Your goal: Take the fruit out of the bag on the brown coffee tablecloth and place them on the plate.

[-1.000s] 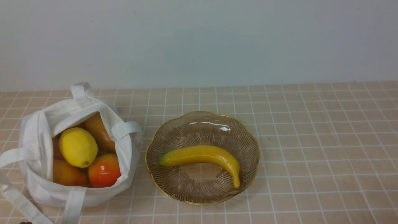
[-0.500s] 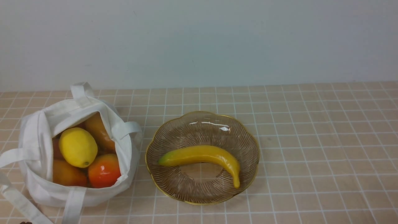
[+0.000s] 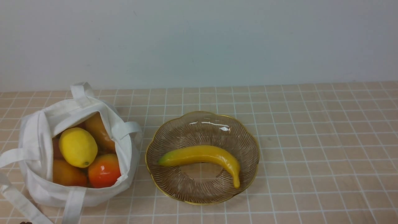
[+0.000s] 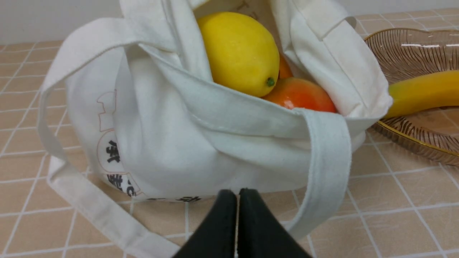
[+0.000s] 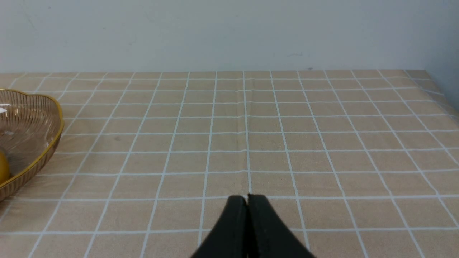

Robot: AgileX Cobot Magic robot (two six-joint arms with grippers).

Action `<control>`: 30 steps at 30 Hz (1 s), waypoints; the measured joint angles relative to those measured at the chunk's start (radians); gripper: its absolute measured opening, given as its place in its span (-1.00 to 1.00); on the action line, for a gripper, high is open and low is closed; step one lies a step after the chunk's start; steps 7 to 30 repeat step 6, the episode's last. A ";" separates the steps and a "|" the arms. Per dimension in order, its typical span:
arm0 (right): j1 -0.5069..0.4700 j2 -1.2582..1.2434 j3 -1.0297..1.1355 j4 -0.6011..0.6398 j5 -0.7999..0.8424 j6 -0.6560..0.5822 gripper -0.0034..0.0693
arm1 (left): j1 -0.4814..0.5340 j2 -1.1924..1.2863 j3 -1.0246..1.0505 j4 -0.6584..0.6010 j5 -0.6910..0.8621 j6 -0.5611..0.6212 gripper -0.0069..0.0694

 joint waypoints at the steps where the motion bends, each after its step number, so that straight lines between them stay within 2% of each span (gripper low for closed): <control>1: 0.000 0.000 0.000 0.000 0.000 0.000 -0.95 | 0.000 0.000 0.000 0.000 0.000 0.000 -0.84; 30: 0.000 0.000 0.000 0.000 0.000 0.000 -0.95 | 0.000 0.000 0.000 0.000 0.000 0.003 -0.84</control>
